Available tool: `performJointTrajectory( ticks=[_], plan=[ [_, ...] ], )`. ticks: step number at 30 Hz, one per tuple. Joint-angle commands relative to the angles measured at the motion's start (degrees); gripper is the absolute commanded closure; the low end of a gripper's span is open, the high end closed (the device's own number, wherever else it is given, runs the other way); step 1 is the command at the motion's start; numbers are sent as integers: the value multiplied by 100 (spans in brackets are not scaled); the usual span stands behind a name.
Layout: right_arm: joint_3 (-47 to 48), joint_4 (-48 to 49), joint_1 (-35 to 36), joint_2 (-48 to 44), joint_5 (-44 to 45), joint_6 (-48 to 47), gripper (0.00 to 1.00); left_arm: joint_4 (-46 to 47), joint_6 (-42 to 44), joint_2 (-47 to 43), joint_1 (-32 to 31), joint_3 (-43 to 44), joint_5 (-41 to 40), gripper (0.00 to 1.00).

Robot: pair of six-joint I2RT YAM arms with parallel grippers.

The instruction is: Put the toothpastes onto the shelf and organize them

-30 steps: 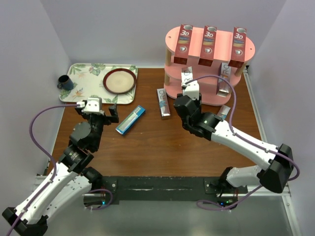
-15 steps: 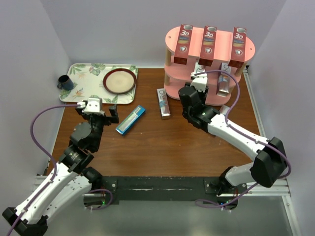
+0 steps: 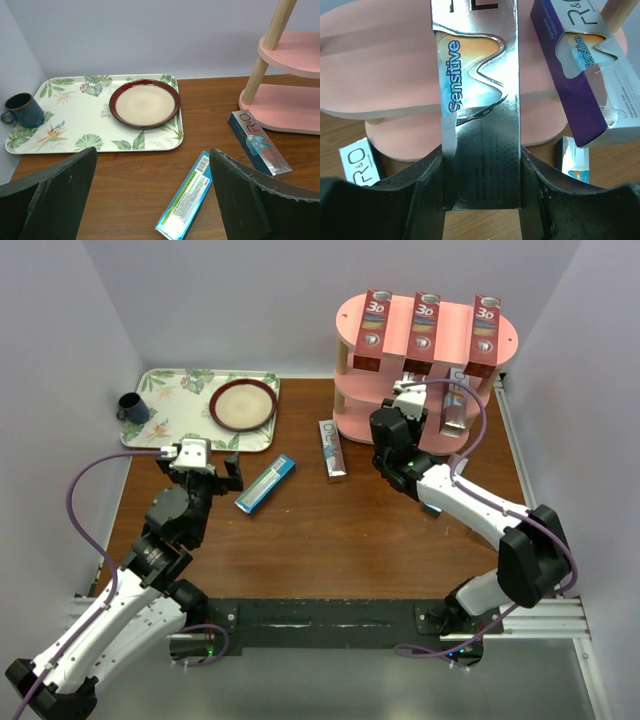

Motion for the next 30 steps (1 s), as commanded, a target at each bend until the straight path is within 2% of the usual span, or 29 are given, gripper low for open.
performJointTrajectory(
  ticks=[1, 4, 20, 30],
  plan=[
    [187, 631, -72, 107, 138, -146, 80, 167, 57, -1, 20, -26, 13, 0],
    [231, 710, -81, 186, 130, -199, 79, 176, 57, -10, 20, -17, 13, 0],
    [363, 842, -160, 239, 68, -305, 60, 194, 66, -45, 20, -44, 39, 0],
    [530, 825, -239, 406, -37, -331, 56, 194, 75, -89, 20, -61, 39, 0]
  ],
)
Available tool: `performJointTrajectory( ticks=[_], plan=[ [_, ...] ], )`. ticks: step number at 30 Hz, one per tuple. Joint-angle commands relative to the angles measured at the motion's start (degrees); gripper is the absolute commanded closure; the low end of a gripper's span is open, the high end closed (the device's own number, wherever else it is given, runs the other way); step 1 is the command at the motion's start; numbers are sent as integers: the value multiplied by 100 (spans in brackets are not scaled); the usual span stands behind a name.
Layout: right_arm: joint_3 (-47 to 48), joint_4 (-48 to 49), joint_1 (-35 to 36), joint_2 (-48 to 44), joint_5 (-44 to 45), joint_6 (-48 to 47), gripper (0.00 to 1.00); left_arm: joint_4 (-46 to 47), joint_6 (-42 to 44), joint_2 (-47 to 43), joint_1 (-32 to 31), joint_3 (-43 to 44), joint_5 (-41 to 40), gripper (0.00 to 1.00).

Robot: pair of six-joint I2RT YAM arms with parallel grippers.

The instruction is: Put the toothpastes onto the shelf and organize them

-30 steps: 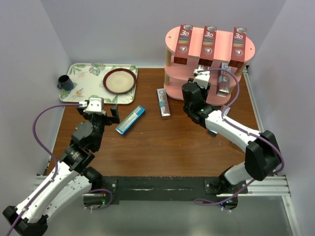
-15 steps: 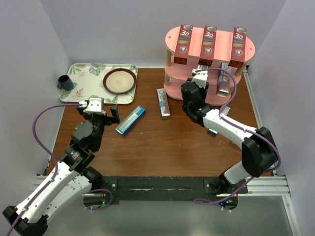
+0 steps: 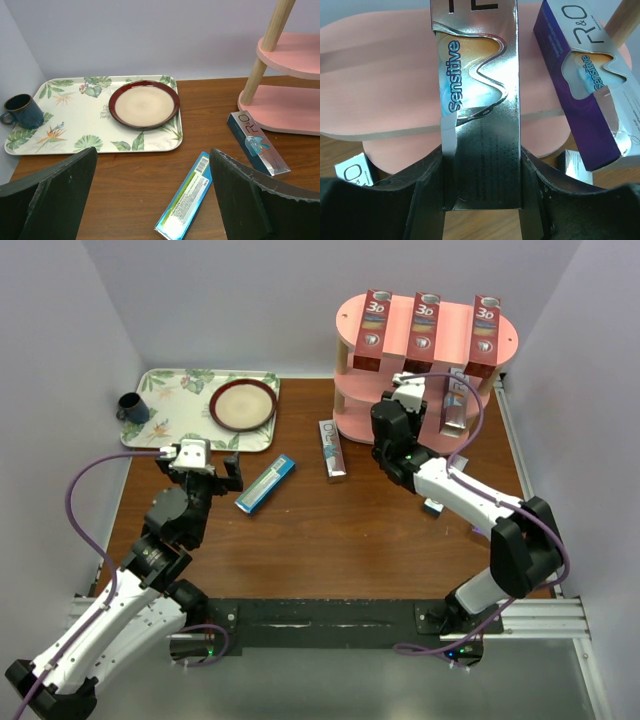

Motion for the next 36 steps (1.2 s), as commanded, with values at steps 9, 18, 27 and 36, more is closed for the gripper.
performJointTrajectory(
  ticks=[9, 18, 27, 36],
  plan=[
    [274, 554, -117, 236, -14, 76, 54, 202, 92, -78, 20, -66, 0, 0],
    [239, 660, -135, 166, -13, 41, 43, 203, 92, -105, 20, -74, -18, 0],
    [204, 721, -135, 96, 4, -47, 41, 194, 92, -105, 29, -74, -9, 0],
    [-112, 958, -144, -106, -215, -363, 61, 194, 92, -113, 20, -74, 0, 0]
  ],
)
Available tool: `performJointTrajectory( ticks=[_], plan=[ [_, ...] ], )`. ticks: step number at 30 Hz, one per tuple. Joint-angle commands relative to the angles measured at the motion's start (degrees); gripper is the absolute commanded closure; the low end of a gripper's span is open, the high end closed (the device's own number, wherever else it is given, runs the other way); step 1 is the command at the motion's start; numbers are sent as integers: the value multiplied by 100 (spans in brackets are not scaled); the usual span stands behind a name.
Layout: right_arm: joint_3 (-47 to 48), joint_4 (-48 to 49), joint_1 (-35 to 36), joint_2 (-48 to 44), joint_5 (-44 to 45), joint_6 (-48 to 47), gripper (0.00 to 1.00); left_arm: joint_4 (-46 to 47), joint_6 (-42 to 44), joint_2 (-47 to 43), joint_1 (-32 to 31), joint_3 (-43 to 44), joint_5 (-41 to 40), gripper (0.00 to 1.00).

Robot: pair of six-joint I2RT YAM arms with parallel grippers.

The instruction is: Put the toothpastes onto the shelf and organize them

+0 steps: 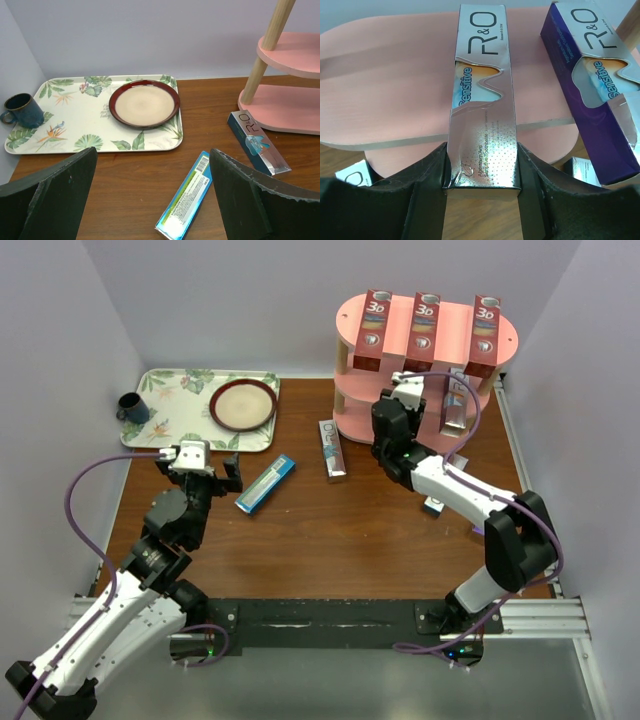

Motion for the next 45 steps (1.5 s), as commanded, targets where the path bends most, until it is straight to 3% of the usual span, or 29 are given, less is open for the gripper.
performJointTrajectory(
  ticks=[1, 6, 19, 25, 32, 38, 45],
  plan=[
    [-145, 565, -39, -371, -122, -269, 62, 192, 90, -43, 29, -20, 2, 0],
    [-277, 811, -83, -406, -394, -489, 67, 192, 90, -52, 20, -29, 11, 0],
    [-444, 1075, -179, -415, -781, -551, 68, 192, 99, -35, 20, -29, 46, 0],
    [-506, 1075, -223, -450, -790, -560, 52, 200, 99, -17, 20, -29, 72, 0],
    [-576, 847, -215, -801, -1246, -551, 21, 192, 99, 1, 29, -20, 90, 0],
    [-489, 189, -223, -1346, -1799, -411, 13, 183, 90, 9, 20, -11, 108, 0],
    [-541, -1645, -223, -2347, -3036, -322, 4, 174, 90, -52, 20, -2, 116, 0]
  ],
)
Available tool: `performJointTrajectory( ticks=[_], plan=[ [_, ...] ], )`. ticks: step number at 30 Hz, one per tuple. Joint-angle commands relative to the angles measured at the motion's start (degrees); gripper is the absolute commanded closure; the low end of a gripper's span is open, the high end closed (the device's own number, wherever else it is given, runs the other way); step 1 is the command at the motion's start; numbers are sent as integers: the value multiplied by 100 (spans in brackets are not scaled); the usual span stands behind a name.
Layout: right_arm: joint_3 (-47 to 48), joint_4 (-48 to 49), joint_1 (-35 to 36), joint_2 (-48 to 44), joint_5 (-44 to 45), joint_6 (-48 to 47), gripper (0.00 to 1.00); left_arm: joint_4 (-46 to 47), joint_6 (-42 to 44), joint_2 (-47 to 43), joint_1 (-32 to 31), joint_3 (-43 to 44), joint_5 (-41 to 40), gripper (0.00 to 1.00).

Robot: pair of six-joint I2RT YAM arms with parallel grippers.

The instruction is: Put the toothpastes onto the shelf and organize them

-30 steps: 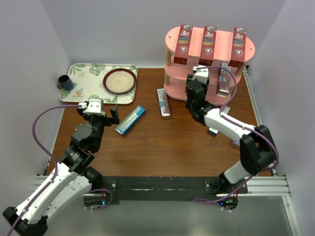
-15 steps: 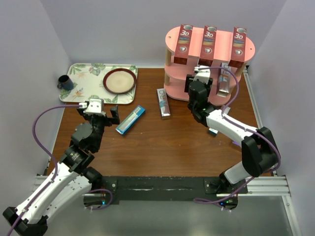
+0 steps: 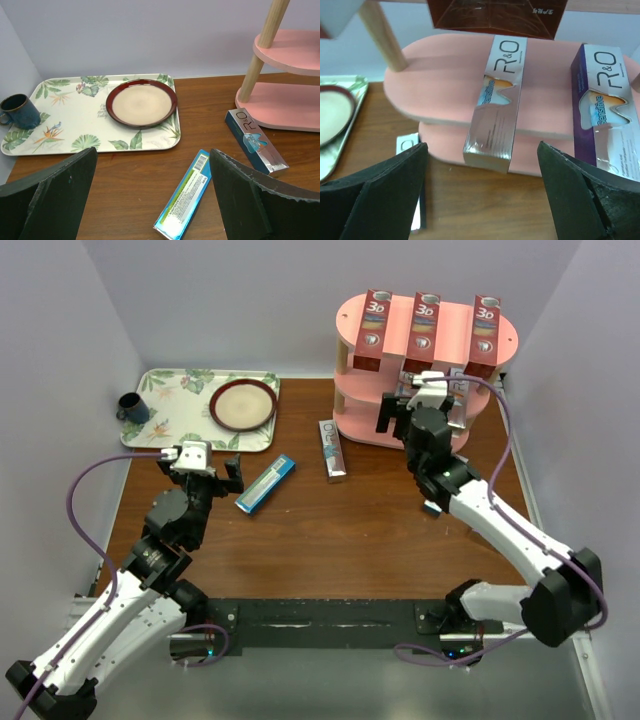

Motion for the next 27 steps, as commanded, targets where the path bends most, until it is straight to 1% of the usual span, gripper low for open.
performJointTrajectory(
  ticks=[1, 4, 7, 9, 11, 12, 15, 19, 20, 22, 24, 27],
  plan=[
    [30, -1375, -33, -676, -1081, 67, 3, 176, 90, -65, 20, 22, 27, 0],
    [-50, -2149, -24, -1159, -1695, 31, 2, 167, 82, -74, 29, 22, 36, 0],
    [-164, -2826, -24, -1625, -2074, 57, 1, 159, 82, -74, 20, 30, 62, 0],
    [-208, -3369, -24, -1907, -2023, 66, 1, 159, 73, -74, 29, 31, 71, 0],
    [-208, -3740, -16, -2065, -1804, 84, 1, 150, 73, -65, 29, 39, 71, 0],
    [-182, -4107, -33, -2205, -1733, 93, 1, 150, 73, -48, 20, 39, 71, 0],
    [-15, -4775, -24, -2373, -1443, 233, 1, 150, 64, -48, 20, 48, 88, 0],
    [275, -5410, -24, -2426, -908, 611, 1, 150, 64, -48, 29, 57, 106, 0],
    [302, -5603, -24, -2435, -567, 681, 1, 150, 55, -48, 20, 57, 106, 0],
    [363, -5806, -24, -2470, -240, 857, 1, 150, 55, -39, 20, 66, 106, 0],
    [416, -6086, -24, -2479, 225, 980, 1, -61, 29, -21, 29, 92, 115, 0],
    [583, -6474, -33, -2409, 770, 981, 1, -140, 46, 14, 20, 110, 176, 0]
  ],
)
